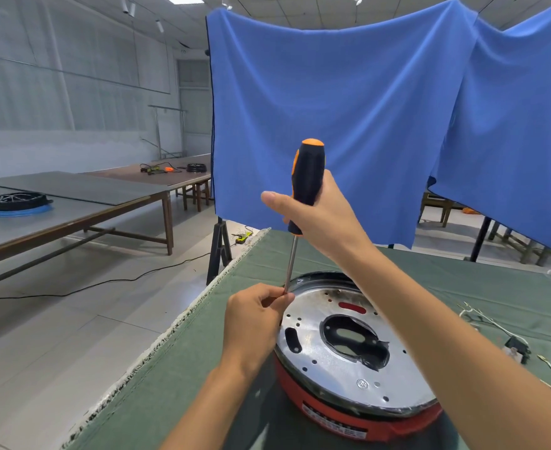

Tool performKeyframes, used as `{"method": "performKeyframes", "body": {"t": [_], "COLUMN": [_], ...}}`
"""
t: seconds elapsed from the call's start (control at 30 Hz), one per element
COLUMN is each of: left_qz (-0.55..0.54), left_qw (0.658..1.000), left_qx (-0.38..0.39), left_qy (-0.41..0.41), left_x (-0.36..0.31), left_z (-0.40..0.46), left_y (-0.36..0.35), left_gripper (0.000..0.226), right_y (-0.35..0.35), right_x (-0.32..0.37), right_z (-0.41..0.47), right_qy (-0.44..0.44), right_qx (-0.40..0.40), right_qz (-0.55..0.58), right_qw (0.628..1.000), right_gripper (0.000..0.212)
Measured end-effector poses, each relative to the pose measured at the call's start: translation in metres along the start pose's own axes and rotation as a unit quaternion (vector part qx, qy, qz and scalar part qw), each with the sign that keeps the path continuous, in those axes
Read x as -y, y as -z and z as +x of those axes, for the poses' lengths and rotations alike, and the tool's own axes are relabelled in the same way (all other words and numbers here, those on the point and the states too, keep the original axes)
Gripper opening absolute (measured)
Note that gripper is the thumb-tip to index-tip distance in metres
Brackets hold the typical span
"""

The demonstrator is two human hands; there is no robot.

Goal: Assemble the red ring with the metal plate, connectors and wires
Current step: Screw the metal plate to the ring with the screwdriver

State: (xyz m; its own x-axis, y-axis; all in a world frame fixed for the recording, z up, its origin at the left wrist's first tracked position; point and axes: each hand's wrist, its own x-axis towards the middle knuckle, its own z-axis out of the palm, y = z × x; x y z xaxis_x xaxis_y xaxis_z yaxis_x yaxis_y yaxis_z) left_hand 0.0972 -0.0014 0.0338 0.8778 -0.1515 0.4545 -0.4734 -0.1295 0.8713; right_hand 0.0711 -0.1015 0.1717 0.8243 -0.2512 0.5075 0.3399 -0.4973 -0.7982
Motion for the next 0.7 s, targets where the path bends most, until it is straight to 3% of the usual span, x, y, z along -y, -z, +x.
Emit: {"method": "performKeyframes", "body": {"t": [0.17, 0.23, 0.37, 0.57, 0.7], "left_qz": [0.06, 0.069, -0.013, 0.048, 0.072], "left_qw": [0.997, 0.995, 1.0, 0.999, 0.995], "left_qx": [0.051, 0.051, 0.005, 0.021, 0.029], "left_qy": [-0.022, -0.043, 0.001, -0.009, -0.056], "left_x": [0.005, 0.007, 0.005, 0.007, 0.008], "left_z": [0.003, 0.001, -0.001, 0.004, 0.0], "left_y": [0.002, 0.002, 0.001, 0.007, 0.005], "left_gripper": [0.02, 0.022, 0.004, 0.019, 0.022], "right_y": [0.005, 0.005, -0.002, 0.003, 0.003], "right_x": [0.002, 0.0, -0.002, 0.008, 0.004], "right_z": [0.0, -0.001, -0.004, -0.001, -0.001], "right_qy": [-0.009, -0.002, -0.013, -0.032, -0.006], "right_qx": [0.025, -0.004, -0.024, 0.068, -0.017], "right_qz": [0.027, -0.001, -0.005, 0.03, -0.046], "right_qw": [0.999, 1.0, 1.0, 0.997, 0.999], "right_gripper": [0.016, 0.024, 0.039, 0.018, 0.027]}}
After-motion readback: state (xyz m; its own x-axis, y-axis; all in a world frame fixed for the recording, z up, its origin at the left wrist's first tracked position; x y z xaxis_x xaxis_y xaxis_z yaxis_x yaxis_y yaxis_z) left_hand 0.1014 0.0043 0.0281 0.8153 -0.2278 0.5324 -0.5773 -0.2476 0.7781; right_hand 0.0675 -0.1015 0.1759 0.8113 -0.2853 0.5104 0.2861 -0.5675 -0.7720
